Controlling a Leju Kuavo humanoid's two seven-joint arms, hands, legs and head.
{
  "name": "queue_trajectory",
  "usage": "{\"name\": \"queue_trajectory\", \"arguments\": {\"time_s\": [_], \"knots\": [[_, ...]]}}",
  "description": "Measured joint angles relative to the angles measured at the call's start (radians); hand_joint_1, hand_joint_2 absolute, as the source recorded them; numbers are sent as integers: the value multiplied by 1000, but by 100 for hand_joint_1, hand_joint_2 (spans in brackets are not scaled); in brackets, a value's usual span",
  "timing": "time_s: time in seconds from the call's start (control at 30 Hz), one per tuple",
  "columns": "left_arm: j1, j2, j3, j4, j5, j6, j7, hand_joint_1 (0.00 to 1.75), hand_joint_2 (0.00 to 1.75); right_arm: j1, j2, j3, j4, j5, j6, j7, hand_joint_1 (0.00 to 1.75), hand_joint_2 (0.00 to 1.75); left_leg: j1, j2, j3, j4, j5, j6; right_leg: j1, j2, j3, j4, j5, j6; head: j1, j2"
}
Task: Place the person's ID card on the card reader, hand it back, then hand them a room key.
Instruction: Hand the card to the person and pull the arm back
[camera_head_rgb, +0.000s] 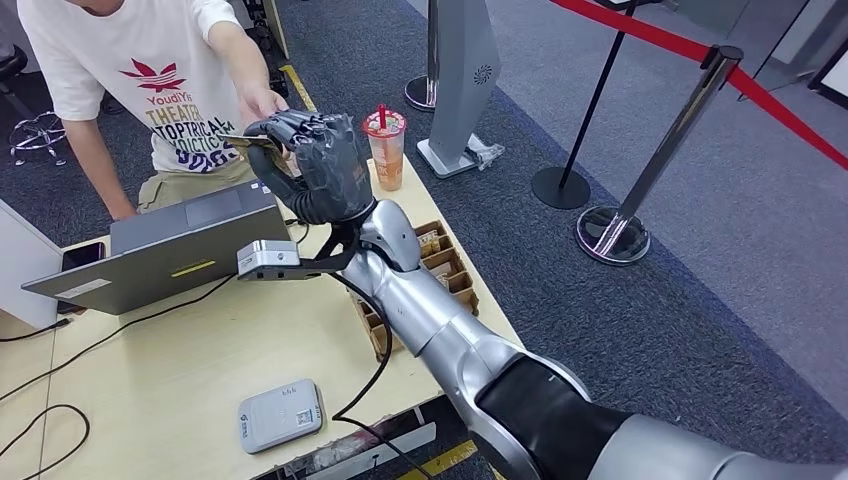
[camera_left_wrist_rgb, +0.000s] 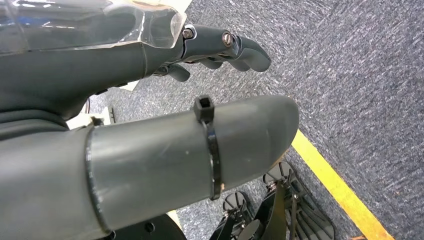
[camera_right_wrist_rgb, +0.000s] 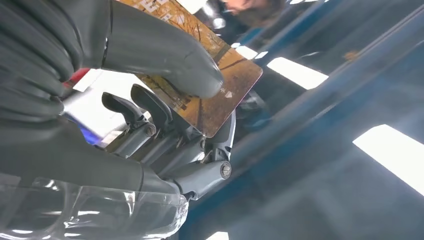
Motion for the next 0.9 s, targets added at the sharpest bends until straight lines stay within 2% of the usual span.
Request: {"name": "queue_trajectory", "arguments": {"time_s": [0.1,0.27,0.9], "knots": [[0,0,0,0,-1,5,-2,0,0,23,30,-59,1,-1,0,-11,175,175,0,0,0,0,0,0,0,0,0,0,0,0,0,0],[0,0,0,0,-1,7,-7,0,0,64,53,-97,-15,4,0,-13,175,175,0,0,0,0,0,0,0,1,0,0,0,0,0,0],[0,0,0,0,-1,7,-8,0,0,82,67,-117,-32,4,0,-13,175,175,0,0,0,0,0,0,0,1,0,0,0,0,0,0]]}}
